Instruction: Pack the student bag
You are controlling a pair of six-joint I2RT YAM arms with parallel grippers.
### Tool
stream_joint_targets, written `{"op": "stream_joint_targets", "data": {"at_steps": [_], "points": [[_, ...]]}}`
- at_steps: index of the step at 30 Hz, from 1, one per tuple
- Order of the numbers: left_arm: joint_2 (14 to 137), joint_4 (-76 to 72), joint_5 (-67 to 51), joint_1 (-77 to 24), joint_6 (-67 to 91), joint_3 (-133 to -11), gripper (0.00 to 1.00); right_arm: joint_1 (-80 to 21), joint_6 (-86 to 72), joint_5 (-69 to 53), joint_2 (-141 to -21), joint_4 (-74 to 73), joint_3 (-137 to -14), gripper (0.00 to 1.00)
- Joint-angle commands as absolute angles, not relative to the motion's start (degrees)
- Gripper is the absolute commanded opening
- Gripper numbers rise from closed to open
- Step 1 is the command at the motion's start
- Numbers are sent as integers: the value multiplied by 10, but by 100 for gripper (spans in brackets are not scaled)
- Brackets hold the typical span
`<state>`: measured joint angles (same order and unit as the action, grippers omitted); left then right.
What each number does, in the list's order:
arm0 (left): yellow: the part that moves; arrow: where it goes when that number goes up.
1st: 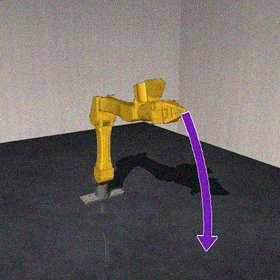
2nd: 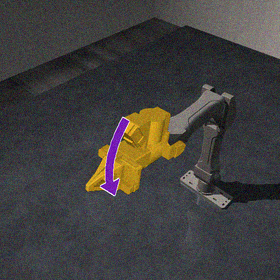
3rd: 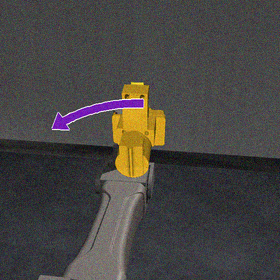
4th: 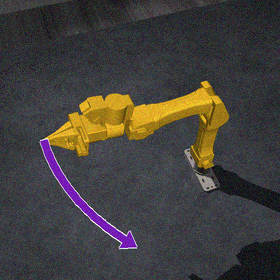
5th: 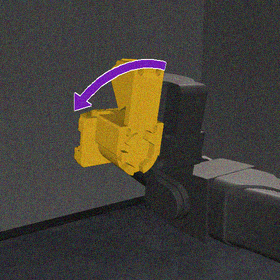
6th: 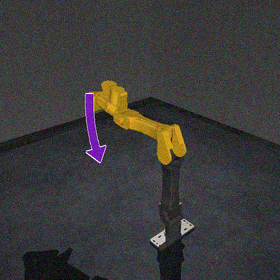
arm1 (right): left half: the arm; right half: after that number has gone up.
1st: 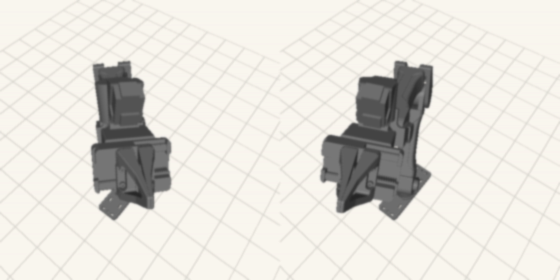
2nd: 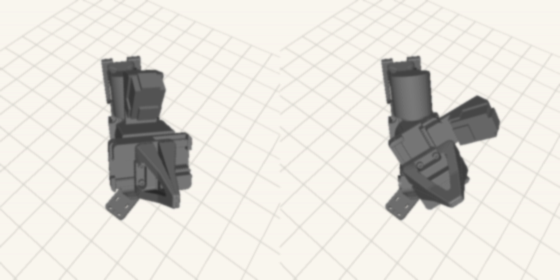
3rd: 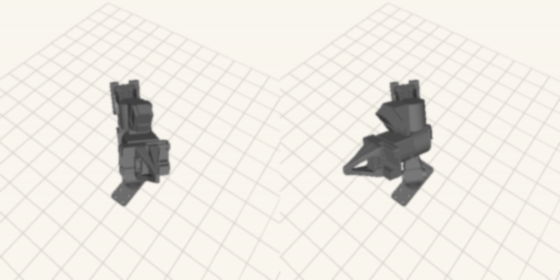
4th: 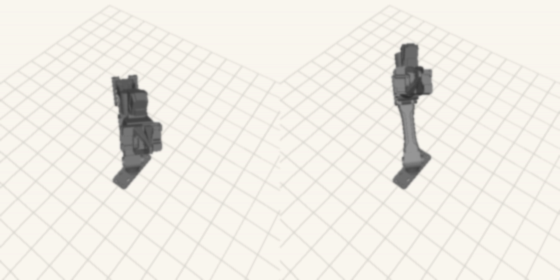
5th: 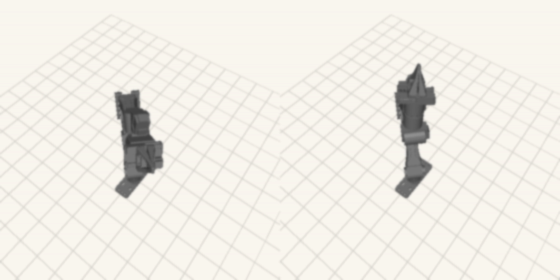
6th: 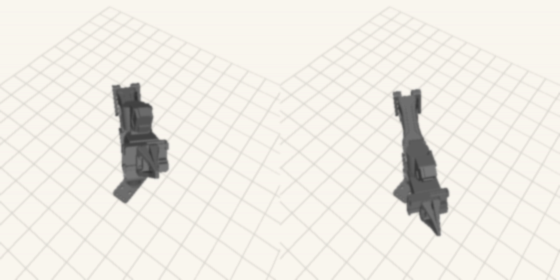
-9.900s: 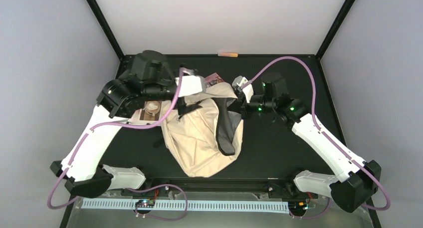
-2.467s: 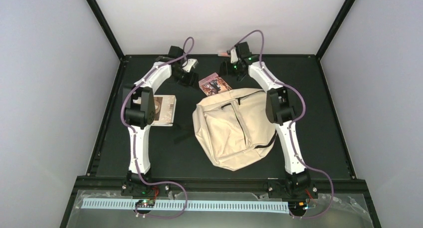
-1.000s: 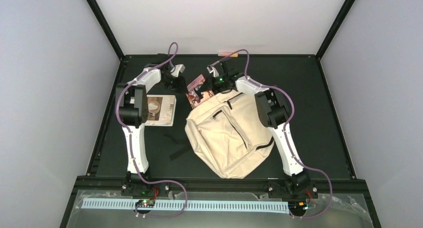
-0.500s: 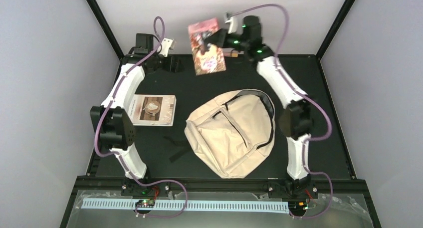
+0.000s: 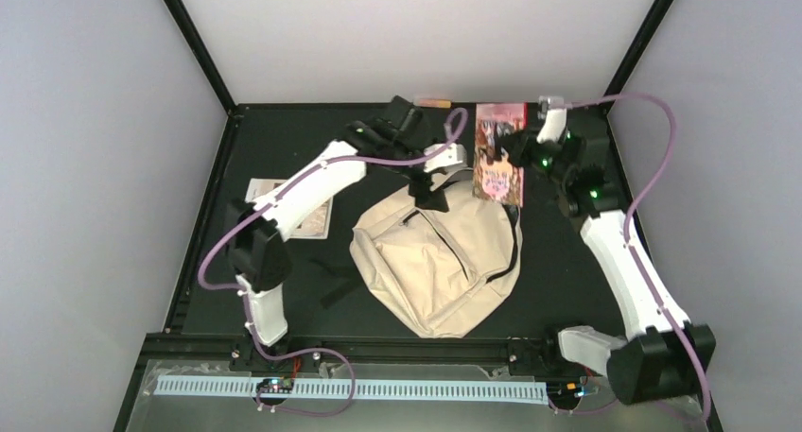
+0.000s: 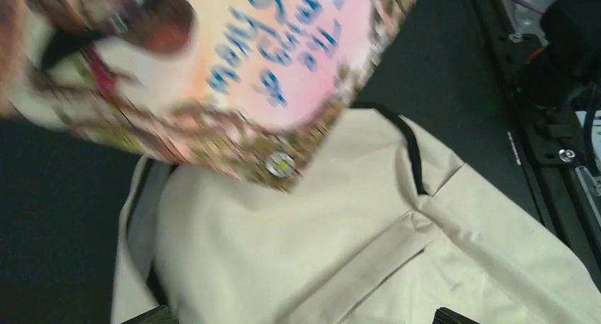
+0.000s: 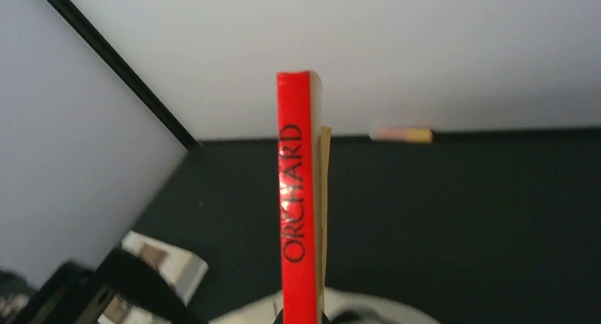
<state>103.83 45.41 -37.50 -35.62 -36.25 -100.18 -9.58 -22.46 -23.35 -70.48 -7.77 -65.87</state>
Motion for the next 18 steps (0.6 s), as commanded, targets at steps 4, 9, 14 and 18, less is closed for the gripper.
{"op": "stream_joint_targets", "data": {"at_steps": [4, 9, 14, 18], "points": [[1163, 417, -412, -386, -391, -1125, 97, -92, -105, -135, -553, -152, -525, 1], [1234, 399, -315, -398, -394, -1157, 97, -89, -81, -106, -557, -124, -500, 1], [1322, 553, -243, -426, -381, -1274, 60, -84, -76, -76, -585, -115, -498, 1], [1258, 434, -291, -441, -404, -1148, 68, -67, -96, -46, -607, -113, -493, 1]]}}
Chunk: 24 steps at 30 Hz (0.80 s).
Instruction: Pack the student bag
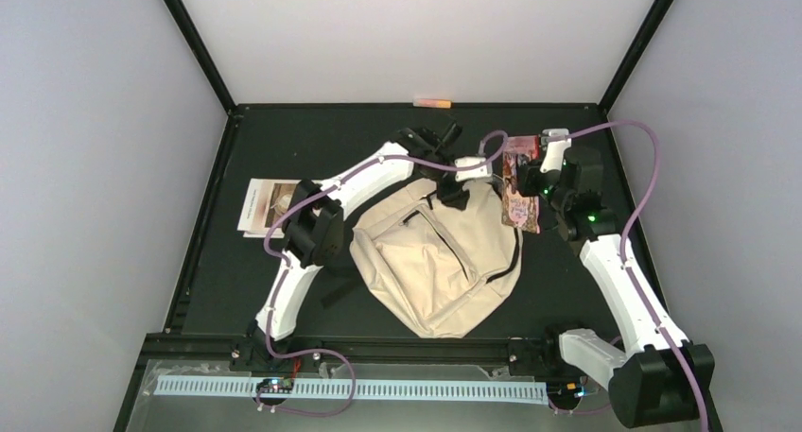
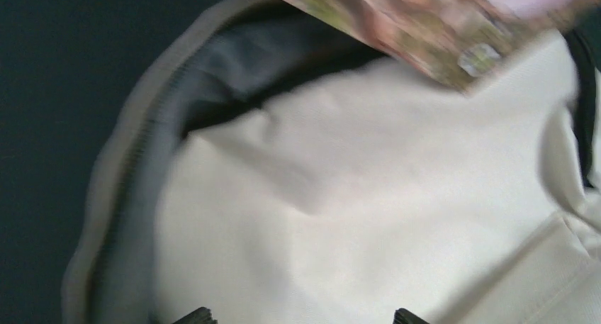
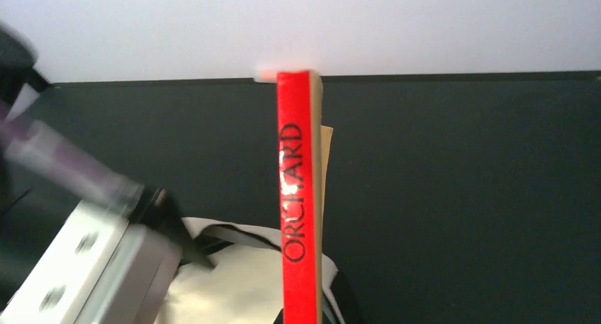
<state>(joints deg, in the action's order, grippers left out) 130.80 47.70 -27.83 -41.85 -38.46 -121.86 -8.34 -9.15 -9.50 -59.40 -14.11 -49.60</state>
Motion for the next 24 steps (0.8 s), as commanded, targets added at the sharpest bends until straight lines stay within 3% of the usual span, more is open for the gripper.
{"op": "stream_joint_targets", "data": {"at_steps": [1, 4, 7, 12, 19, 24], "points": [[1247, 394, -287, -444, -402, -1118, 73, -65, -100, -36, -615, -118, -495, 1], [1256, 326, -259, -443, -397, -1099, 82, -63, -93, -17, -623, -125, -495, 1], [1321, 348, -181, -443, -382, -1188, 91, -64, -72, -17, -608, -126, -495, 1], [1400, 381, -84, -436, -353, -1267, 96, -64, -46, -28, -605, -134, -508, 1], [1406, 471, -183, -443, -368, -1251, 95, -64, -55, -52, -626, -114, -502, 1], [1413, 439, -173, -441, -359, -1224, 98, -64, -65, -81, -644, -104, -503, 1]]}}
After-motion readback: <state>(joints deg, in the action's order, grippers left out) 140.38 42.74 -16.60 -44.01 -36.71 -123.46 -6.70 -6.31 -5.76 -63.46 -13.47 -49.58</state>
